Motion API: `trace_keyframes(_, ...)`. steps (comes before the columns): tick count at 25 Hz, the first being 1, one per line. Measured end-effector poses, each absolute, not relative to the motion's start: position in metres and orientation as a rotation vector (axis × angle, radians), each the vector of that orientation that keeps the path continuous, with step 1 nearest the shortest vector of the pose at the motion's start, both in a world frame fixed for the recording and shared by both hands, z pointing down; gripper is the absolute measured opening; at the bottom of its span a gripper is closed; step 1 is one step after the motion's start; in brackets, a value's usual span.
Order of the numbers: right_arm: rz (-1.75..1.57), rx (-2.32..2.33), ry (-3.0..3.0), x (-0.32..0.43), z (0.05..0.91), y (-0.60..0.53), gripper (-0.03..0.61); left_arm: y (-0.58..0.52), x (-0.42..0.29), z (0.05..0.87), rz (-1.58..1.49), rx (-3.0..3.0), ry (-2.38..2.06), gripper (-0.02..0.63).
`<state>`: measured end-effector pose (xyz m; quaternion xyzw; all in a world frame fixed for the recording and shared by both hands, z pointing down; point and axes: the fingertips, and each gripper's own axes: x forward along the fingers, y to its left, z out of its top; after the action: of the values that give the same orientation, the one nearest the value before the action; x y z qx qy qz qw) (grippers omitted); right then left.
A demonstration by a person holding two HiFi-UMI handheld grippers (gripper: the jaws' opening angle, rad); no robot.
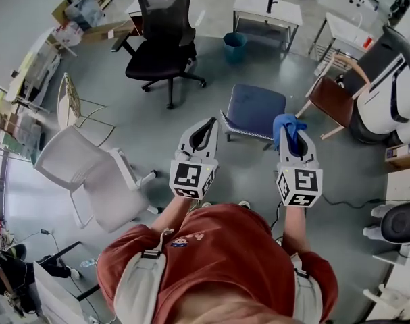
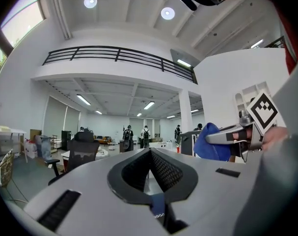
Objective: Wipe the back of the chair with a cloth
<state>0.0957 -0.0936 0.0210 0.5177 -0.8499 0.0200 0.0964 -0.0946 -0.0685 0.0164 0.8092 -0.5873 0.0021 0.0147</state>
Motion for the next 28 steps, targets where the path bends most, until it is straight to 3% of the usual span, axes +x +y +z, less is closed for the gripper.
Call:
trace_keyframes(9,-0.420,1.707,-2.639,0.080,-0.082,-0.077,0.051,-0.050,-0.125,-0.084,-0.255,2.620,-2.094,0.014)
trace_keyframes(15,-0.457,1.764,-2.672,0.077,-0.085,-0.072,0.051,-0.046,-0.131,-0.077,-0.158,2.657,-2.114,0.014)
trace_keyframes(21,-0.395,1.757,-2.649,0.081,-0.073,-0.076,0.051,-0.047,-0.133,-0.086,-0.295,2.622,-2.135,0.014)
trace_keyframes(28,-0.395,1.697,-2.625,0.081,-0.071,-0.072,0.051,-0.047,-0.128,-0.066,-0.153,2.611,-2.089,0.014)
